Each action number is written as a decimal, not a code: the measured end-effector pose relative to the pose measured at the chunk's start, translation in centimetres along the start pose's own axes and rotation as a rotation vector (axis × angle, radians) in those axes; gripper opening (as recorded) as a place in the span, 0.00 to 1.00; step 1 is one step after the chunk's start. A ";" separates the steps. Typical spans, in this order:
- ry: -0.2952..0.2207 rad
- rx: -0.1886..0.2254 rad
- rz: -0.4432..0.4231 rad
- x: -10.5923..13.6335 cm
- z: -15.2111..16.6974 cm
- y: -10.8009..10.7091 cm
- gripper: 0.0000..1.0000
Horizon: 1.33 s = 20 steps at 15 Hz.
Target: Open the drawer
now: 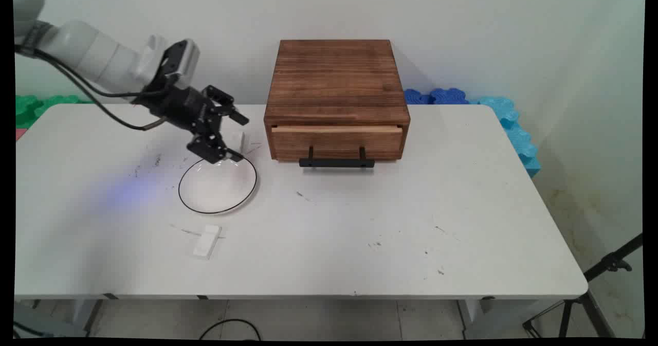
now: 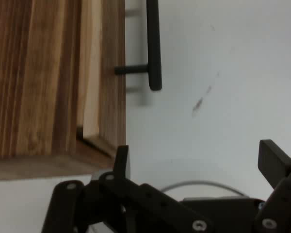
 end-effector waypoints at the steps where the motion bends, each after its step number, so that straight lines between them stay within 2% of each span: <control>1: 0.000 0.002 0.000 0.7 0.4 0.0 1.00; 12: -0.007 0.026 0.005 6.1 5.0 0.6 1.00; 20: -0.024 0.041 -0.001 8.4 8.5 1.2 1.00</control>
